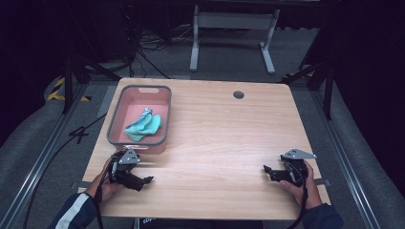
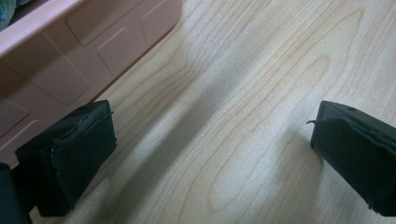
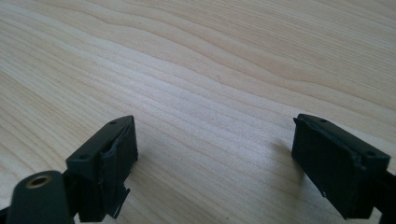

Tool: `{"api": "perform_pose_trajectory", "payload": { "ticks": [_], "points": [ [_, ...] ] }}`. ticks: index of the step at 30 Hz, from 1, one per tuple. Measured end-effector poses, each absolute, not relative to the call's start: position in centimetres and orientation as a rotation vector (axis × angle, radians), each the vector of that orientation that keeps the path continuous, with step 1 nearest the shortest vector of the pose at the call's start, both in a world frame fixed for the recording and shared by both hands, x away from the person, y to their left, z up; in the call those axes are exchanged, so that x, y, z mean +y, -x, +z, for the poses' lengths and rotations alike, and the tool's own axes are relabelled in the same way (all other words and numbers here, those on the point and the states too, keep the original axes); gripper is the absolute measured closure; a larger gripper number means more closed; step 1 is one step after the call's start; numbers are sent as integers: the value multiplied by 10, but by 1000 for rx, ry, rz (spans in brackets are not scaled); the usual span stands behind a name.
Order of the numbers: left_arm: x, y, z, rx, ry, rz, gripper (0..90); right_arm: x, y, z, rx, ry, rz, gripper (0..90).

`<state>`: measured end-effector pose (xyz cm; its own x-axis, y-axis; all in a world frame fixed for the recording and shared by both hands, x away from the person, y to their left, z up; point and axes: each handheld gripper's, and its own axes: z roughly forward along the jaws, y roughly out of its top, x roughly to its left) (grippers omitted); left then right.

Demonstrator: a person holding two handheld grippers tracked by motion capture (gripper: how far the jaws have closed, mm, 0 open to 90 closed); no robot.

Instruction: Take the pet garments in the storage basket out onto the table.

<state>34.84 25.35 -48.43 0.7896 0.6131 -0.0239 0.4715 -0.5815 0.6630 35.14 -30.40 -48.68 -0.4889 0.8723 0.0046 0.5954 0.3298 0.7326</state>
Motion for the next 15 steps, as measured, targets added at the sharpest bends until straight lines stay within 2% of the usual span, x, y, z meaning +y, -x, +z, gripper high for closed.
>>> {"api": "perform_pose_trajectory", "payload": {
  "ticks": [12, 14, 15],
  "points": [
    [255, -345, -482, 821, -2322, 273, 8, -303, -351, -487, 2195, -1312, 964, 147],
    [257, -344, -478, 830, -2344, 271, 44, -303, -351, -487, 2195, -1311, 964, 147],
    [258, -343, -475, 819, -2354, 273, 90, -303, -351, -487, 2195, -1312, 964, 147]
  ]
}}
